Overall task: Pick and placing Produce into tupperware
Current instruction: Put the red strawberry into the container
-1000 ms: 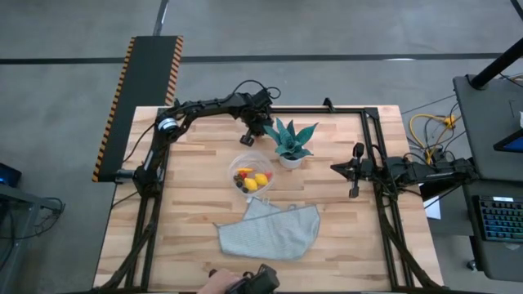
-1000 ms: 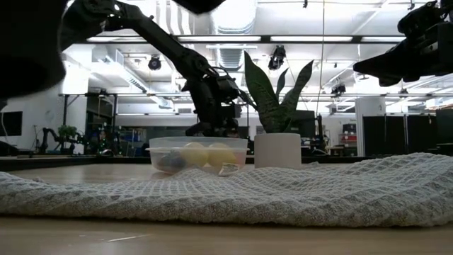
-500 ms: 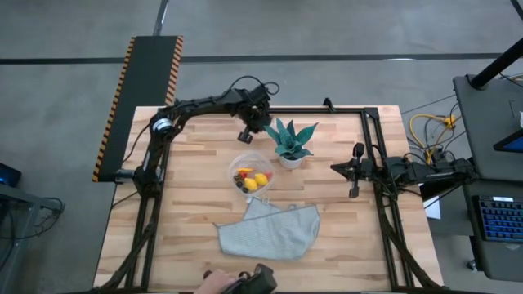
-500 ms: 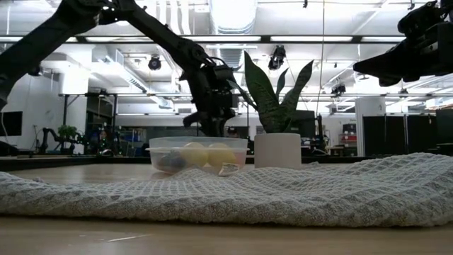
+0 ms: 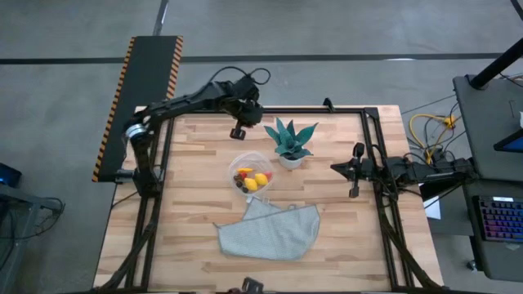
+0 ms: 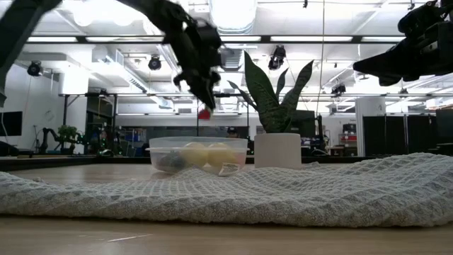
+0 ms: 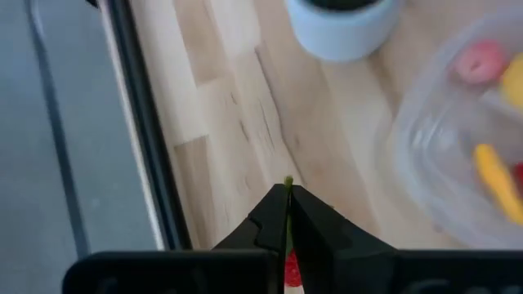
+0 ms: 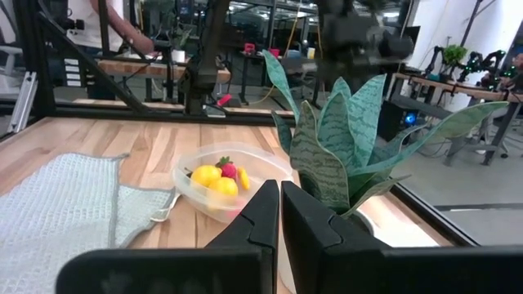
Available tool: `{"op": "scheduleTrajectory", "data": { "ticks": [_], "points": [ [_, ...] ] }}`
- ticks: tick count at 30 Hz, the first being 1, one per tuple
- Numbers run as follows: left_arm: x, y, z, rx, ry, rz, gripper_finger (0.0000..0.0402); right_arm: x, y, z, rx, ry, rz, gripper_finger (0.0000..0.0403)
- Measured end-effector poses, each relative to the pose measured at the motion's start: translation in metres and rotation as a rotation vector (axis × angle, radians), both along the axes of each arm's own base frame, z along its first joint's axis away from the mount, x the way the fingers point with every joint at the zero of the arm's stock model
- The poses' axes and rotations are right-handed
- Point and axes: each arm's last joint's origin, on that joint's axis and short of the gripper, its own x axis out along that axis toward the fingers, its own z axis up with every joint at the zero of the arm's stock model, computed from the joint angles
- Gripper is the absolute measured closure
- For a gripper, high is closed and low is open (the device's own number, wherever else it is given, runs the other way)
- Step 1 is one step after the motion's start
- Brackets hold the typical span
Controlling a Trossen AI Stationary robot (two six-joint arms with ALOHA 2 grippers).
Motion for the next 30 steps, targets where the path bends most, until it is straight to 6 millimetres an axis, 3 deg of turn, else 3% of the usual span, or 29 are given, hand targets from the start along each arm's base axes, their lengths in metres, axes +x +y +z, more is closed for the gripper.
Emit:
{"op": "scheduleTrajectory", "data": {
  "ticks": [7, 12, 20, 30],
  "points": [
    [-0.020, -0.047, 0.036, 0.026, -0.129, -0.037, 0.0401, 0.000, 0.000, 0.000, 0.000, -0.004, 0.000, 0.0394],
    [-0.032, -0.078, 0.037, 0.019, -0.212, -0.061, 0.0401, 0.000, 0.000, 0.001, 0.000, -0.006, 0.000, 0.0394],
    [-0.049, -0.110, 0.011, -0.036, -0.392, -0.064, 0.0401, 0.000, 0.000, 0.001, 0.001, -0.012, 0.000, 0.0394],
    [-0.063, -0.124, -0.037, -0.201, -0.623, -0.071, 0.0401, 0.000, 0.000, 0.002, 0.003, -0.025, 0.001, 0.0394]
  ]
}}
